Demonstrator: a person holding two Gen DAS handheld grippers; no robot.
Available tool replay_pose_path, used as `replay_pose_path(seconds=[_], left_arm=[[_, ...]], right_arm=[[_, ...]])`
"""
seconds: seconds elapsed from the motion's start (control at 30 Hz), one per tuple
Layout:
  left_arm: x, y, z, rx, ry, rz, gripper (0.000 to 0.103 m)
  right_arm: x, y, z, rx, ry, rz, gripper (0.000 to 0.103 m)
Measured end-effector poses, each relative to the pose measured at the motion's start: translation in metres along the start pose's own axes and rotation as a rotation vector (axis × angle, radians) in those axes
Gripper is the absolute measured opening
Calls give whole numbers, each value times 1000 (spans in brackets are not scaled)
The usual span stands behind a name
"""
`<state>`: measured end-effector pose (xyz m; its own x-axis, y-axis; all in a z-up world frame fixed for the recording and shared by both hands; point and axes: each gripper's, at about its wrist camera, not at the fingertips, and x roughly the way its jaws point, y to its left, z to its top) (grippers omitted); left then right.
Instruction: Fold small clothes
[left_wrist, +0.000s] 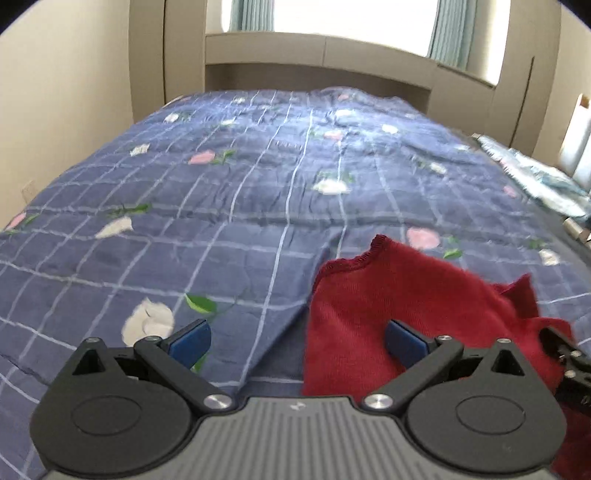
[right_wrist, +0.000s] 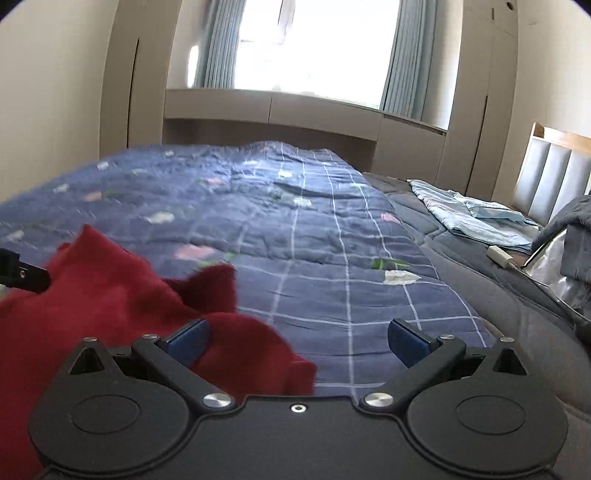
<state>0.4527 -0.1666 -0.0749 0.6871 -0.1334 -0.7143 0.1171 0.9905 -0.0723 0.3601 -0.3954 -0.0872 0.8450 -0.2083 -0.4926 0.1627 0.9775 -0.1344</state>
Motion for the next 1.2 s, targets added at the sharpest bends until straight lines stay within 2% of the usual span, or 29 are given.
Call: replay_pose_path(seconds=[0.07, 0.17, 0.33, 0.47, 0.53, 0.6, 0.7, 0.8, 0.93, 1.03, 1.2], left_arm=[[11, -2, -7, -6, 18, 22, 103], [17, 0, -16, -33, 2, 47, 103], [16, 3, -12, -27, 19, 40, 102], [-5, 8, -12, -34, -5, 26, 103], [-19, 9, -17, -32, -14, -1, 103], [-34, 10, -24, -27, -16, -24, 102], [-53, 12, -38, -16, -25, -60, 102], [-62, 16, -53, -9, -17, -79, 102], [-62, 24, -66, -38, -17, -102, 102], [-63, 24, -63, -50, -1, -97, 102], [-70, 17, -59, -5, 6, -72, 102]], right_arm=[[10, -5, -9, -7, 16, -13, 102], [19, -16, -19, 50, 42, -4, 102], [22, -16, -22, 55, 48, -23, 102], [-11, -20, -18, 87, -25, -14, 102], [-33, -21, -21, 114, -39, 30, 102], [-51, -19, -26, 114, -34, 60, 102], [-68, -14, -39, 96, 4, 29, 102], [-76, -18, -59, 129, 51, -9, 102], [-83, -26, -79, 209, 60, -4, 102], [-78, -24, -77, 195, 80, -5, 102], [-81, -25, -80, 213, 74, 3, 102]])
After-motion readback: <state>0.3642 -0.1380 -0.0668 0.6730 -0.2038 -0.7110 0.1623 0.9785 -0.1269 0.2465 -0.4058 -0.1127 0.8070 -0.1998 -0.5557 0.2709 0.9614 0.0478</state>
